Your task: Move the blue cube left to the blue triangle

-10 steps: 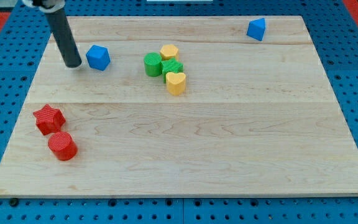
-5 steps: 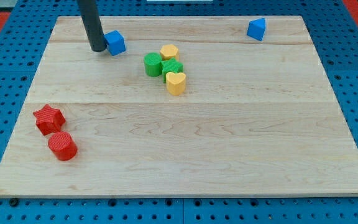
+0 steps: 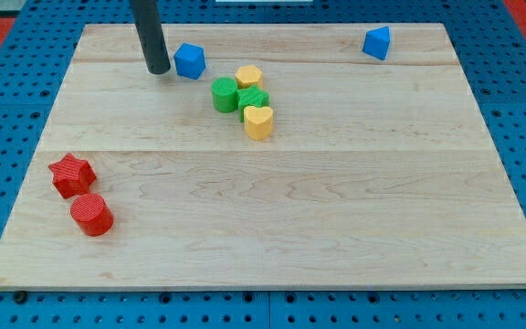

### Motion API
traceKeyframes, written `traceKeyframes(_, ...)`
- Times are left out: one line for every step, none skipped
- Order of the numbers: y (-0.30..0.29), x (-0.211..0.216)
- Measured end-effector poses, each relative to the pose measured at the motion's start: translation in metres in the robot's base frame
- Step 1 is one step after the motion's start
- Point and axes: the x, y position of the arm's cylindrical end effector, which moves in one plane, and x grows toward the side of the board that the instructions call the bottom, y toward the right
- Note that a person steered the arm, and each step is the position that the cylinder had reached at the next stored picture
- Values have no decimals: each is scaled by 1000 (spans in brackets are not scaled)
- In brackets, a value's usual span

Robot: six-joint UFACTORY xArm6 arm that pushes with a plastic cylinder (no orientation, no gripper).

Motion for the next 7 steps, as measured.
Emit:
traceKeyframes(17,-21)
traceKeyframes(37,-42)
traceKeyframes(42,-45)
traceKeyframes(96,-45)
traceKeyframes(135,-71)
traceKeyframes(188,-77)
traceKeyframes(220,-77)
